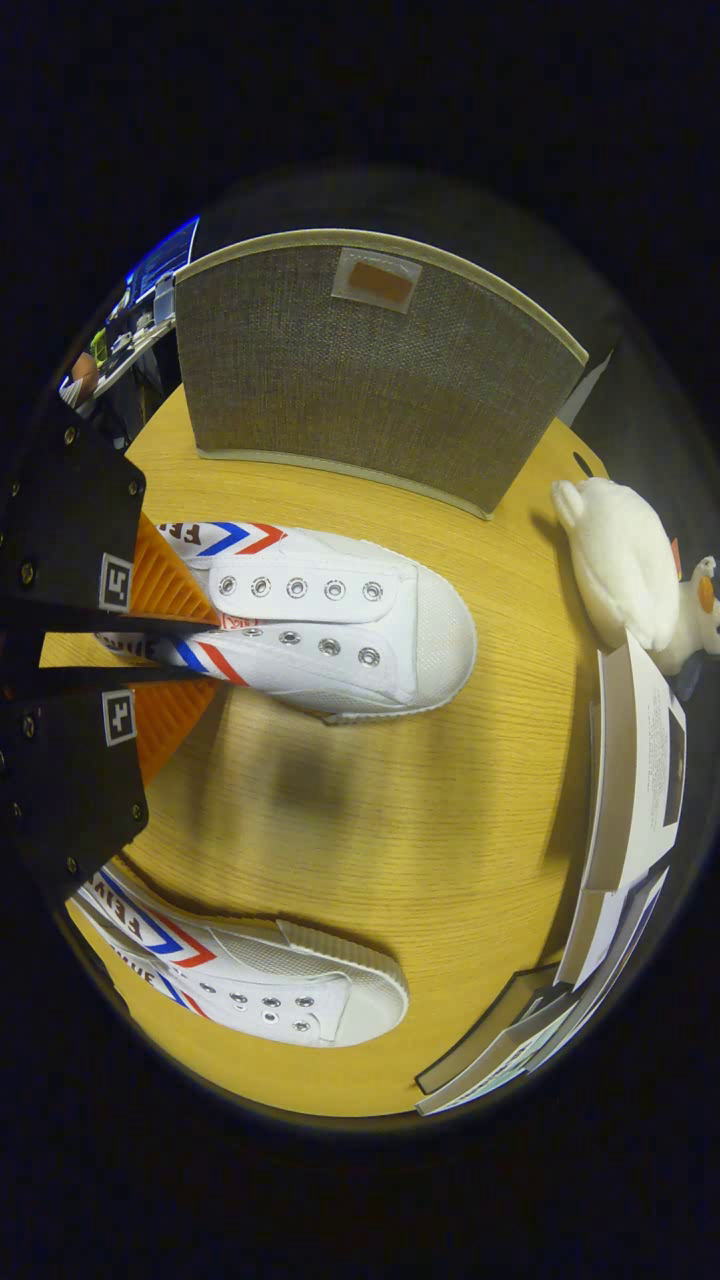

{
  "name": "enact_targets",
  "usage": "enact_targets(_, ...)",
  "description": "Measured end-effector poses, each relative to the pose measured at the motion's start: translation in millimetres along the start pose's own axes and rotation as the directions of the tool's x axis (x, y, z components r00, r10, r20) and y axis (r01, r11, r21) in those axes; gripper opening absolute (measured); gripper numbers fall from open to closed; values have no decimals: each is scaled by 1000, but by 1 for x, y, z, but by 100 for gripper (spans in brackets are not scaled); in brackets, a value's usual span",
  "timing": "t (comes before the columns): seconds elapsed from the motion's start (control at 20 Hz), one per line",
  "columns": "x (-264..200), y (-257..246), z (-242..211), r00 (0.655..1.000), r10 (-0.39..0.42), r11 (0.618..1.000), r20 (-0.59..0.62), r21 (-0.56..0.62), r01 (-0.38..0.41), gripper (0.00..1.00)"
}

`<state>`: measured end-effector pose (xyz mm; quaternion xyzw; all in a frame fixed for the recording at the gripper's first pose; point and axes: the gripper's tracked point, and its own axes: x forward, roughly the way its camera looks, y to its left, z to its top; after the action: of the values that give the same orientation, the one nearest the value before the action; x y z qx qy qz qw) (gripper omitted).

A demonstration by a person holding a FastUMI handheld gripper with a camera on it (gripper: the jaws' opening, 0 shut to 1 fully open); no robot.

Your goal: Open the storage box then place both shoes into the box .Put the left shoe in first, then the right shoe, with the right side of both shoes facing outward in a uniform manner.

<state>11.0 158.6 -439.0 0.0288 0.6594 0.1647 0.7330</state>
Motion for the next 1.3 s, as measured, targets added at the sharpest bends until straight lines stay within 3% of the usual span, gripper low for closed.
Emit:
enact_targets(0.1,0,2,-1,1000,9,998,-19,65,-8,4)
enact_targets(0.35,-23,15,2,992,124,978,-39,172,-115,4)
enact_targets(0.55,-55,25,4,988,151,975,-35,169,-143,4)
enact_targets(0.8,-109,32,18,993,118,985,-2,128,-117,4)
enact_targets(1.3,-182,92,55,985,145,989,95,10,-146,4)
